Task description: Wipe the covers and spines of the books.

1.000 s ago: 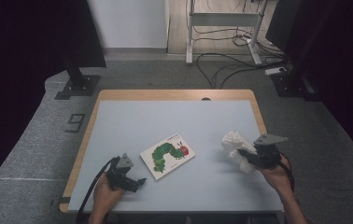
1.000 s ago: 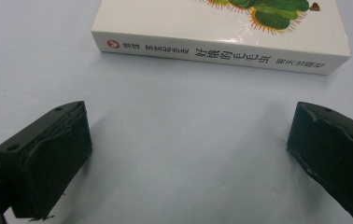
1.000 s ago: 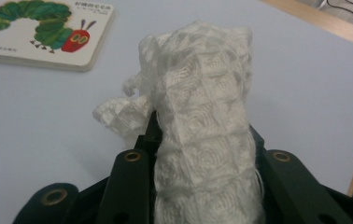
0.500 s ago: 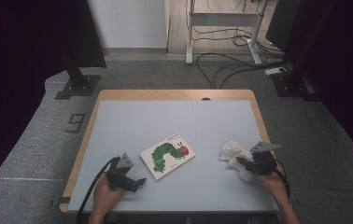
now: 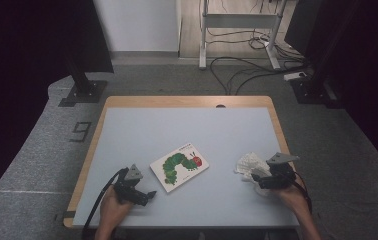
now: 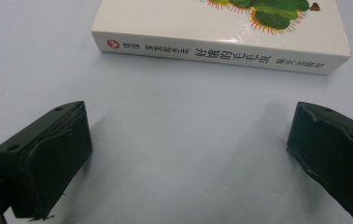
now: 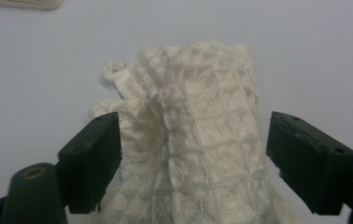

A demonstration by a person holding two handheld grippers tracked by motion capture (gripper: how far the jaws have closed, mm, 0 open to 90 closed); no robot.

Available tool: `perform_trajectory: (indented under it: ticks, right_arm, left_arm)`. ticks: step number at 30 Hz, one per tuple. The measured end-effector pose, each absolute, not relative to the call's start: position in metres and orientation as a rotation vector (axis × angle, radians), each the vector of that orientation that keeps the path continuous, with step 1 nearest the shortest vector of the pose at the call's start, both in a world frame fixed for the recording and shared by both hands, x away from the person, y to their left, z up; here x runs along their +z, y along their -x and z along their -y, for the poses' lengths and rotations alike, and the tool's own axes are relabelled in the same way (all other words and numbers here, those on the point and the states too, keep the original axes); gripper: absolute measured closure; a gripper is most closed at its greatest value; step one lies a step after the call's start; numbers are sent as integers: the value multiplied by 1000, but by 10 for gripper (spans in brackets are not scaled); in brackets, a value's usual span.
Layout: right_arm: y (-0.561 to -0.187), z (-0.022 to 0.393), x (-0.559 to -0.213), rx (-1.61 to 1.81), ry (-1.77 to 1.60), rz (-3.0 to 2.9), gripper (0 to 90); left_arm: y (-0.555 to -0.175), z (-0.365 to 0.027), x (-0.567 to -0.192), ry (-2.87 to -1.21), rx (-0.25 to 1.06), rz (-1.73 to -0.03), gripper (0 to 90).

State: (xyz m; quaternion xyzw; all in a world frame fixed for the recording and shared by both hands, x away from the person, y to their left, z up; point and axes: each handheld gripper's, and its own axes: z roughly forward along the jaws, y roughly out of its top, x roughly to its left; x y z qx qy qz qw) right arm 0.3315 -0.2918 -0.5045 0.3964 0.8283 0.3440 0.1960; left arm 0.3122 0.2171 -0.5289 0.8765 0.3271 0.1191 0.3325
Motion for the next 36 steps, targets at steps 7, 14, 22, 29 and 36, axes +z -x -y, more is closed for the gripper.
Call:
perform_trajectory:
  ticks: [7,14,22,29,36]
  right_arm:
    - [-331,291,-491,978,-1099,-2270,0]
    - [-333,285,-484,1013,-1094,-2278,0]
    - [-340,262,-477,1041,-1047,-2323,0]
    - [-348,238,-475,1065,-1003,-2363,0]
    - [-356,216,-477,1087,-966,-2396,0]
  left_arm:
    - [-312,-217,-529,-2290,311,-854,0]
    - [-312,-217,-529,-2290,312,-854,0]
    - [-312,-217,-529,-2292,315,-854,0]
    - [-312,-217,-528,-2295,316,-851,0]
    - [-315,-212,-528,-2305,308,-826,0]
